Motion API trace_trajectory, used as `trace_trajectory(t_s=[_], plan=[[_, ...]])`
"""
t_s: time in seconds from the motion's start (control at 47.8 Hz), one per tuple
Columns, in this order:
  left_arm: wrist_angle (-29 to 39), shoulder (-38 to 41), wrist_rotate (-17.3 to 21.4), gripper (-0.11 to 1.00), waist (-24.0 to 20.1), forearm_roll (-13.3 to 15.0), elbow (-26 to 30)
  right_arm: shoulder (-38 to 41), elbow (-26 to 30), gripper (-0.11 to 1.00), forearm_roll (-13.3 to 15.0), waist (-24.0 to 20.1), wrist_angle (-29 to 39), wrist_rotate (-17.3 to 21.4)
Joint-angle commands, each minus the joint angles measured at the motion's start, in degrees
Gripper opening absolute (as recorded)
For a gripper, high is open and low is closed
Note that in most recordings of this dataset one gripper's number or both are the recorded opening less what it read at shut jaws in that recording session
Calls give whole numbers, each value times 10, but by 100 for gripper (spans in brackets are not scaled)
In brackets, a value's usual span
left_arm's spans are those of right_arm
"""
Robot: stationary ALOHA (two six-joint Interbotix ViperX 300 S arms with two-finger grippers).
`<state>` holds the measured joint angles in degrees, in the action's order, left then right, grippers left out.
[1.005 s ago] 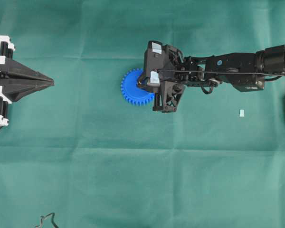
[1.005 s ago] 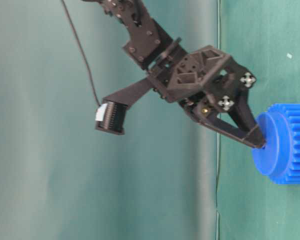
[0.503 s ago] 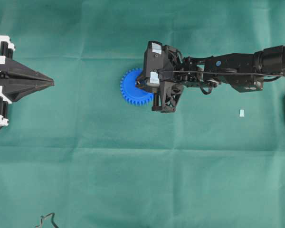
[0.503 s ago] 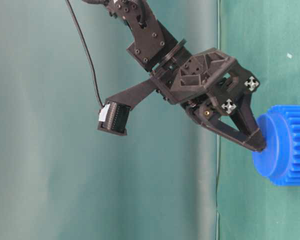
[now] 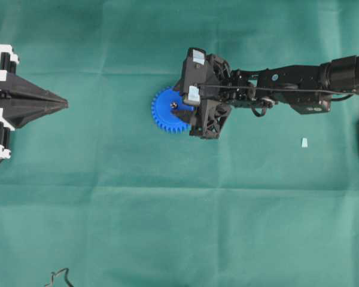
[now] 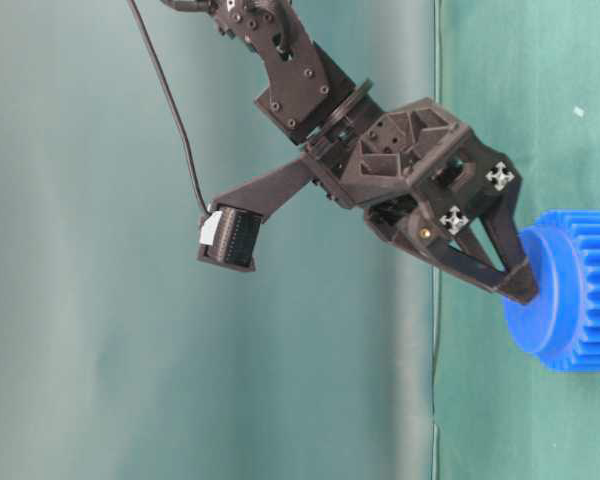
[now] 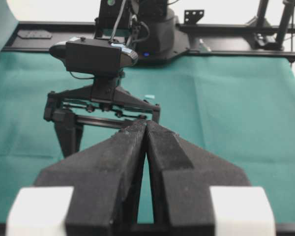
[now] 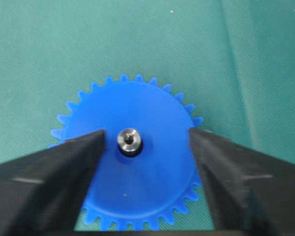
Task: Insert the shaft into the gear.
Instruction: 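Open the right gripper and withdraw it to the right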
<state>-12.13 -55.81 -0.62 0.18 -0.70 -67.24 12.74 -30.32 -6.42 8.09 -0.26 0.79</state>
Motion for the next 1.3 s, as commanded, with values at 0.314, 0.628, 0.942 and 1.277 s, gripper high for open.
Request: trace_trajectory(t_s=[0.314, 0.628, 0.942, 1.277], plan=[[-3, 4, 0, 0, 1, -2, 18, -54, 11, 96, 1, -5, 22, -3], [-3, 2, 0, 0, 1, -2, 18, -229, -41, 96, 19, -5, 83, -5], [-3, 2, 0, 0, 1, -2, 18, -455, -170, 96, 19, -5, 93, -2], [-3, 2, 0, 0, 1, -2, 18, -675, -235, 96, 19, -5, 206, -2]])
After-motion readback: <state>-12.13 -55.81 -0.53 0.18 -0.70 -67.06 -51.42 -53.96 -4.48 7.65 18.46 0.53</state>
